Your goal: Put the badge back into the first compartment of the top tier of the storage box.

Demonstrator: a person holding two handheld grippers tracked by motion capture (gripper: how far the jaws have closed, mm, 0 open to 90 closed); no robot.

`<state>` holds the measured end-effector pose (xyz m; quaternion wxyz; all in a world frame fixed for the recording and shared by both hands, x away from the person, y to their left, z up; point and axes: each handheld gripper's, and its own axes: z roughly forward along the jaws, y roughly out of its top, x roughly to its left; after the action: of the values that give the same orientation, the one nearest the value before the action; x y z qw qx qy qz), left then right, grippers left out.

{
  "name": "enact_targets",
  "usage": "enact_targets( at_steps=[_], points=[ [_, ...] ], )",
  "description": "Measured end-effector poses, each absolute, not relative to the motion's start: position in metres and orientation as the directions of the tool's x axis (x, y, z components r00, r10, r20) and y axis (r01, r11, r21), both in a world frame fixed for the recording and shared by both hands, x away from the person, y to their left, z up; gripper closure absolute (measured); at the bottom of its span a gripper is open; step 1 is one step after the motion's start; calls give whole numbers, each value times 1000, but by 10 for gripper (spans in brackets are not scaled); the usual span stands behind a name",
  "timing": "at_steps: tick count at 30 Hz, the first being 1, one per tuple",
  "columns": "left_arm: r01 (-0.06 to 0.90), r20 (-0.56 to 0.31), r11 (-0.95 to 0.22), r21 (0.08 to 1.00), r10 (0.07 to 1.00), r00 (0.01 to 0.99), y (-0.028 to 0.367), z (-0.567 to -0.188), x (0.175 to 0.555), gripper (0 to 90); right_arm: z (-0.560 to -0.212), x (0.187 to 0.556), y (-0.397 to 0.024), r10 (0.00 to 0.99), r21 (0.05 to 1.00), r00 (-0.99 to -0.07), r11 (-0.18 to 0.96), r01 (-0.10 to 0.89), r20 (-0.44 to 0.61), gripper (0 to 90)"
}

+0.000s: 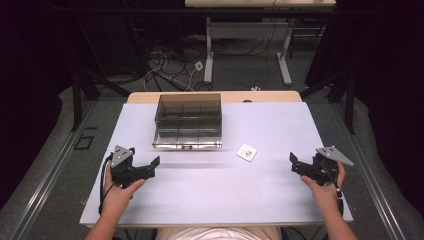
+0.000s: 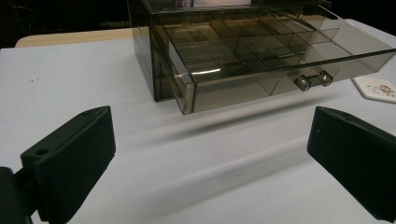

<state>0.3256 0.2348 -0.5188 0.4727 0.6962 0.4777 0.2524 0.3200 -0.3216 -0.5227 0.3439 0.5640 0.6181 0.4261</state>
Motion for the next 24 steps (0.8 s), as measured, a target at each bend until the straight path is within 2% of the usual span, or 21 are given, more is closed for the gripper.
enact_targets(
  at_steps=[9, 20, 24],
  points=[
    [415, -86, -118, 902, 893, 442, 223, -517, 319, 11, -525, 318, -318, 986, 910, -159, 20, 413, 51, 0],
    [416, -127, -101, 904, 865, 485, 201, -516, 311, 10, -525, 316, -309, 977, 911, -210, 62, 407, 28, 0],
    [415, -115, -123, 902, 857, 503, 194, -517, 312, 10, -526, 317, -307, 974, 913, -225, 70, 403, 25, 0]
  ],
)
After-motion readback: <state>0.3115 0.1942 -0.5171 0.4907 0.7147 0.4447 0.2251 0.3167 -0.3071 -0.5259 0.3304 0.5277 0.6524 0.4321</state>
